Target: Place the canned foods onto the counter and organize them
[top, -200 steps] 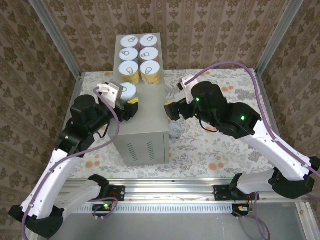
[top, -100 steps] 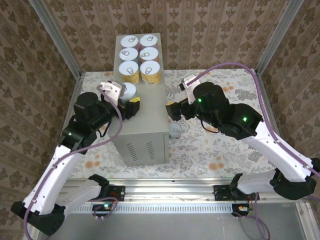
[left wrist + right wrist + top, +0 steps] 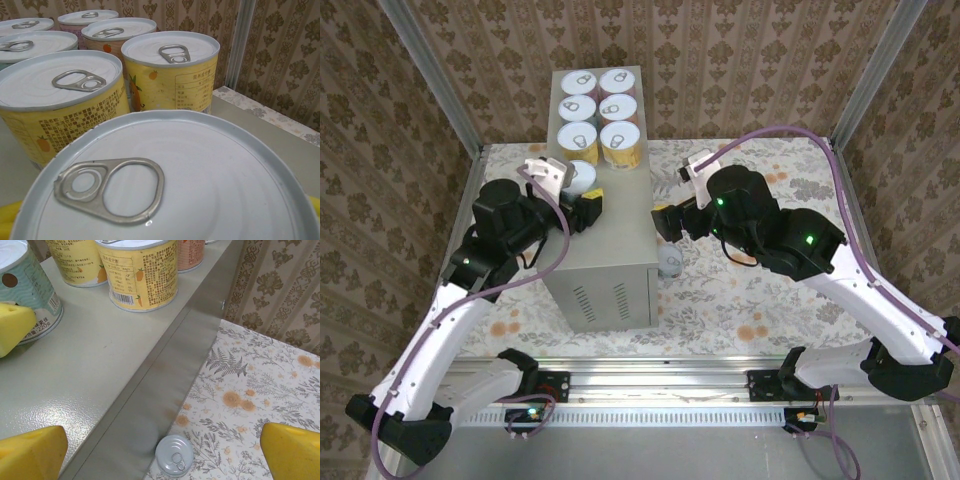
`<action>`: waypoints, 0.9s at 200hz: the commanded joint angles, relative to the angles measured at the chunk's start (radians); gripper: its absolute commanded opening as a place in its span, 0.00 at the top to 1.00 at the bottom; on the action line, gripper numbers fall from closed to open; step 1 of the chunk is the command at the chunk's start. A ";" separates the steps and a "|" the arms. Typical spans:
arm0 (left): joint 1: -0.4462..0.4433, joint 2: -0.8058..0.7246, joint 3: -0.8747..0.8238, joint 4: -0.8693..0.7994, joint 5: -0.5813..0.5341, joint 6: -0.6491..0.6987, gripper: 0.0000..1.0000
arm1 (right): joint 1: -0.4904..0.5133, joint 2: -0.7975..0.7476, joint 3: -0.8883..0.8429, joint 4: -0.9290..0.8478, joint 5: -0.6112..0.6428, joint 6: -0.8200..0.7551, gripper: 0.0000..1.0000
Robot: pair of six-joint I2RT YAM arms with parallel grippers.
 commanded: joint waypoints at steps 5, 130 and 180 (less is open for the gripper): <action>0.006 0.007 0.017 0.013 0.010 -0.017 0.23 | -0.005 -0.020 -0.003 0.020 0.026 0.016 0.00; 0.013 -0.183 0.028 -0.204 -0.074 0.013 0.00 | 0.044 0.114 0.103 0.020 0.051 0.033 0.00; 0.036 -0.178 0.024 -0.214 -0.074 0.024 0.00 | 0.067 0.176 0.144 0.014 0.070 0.041 0.00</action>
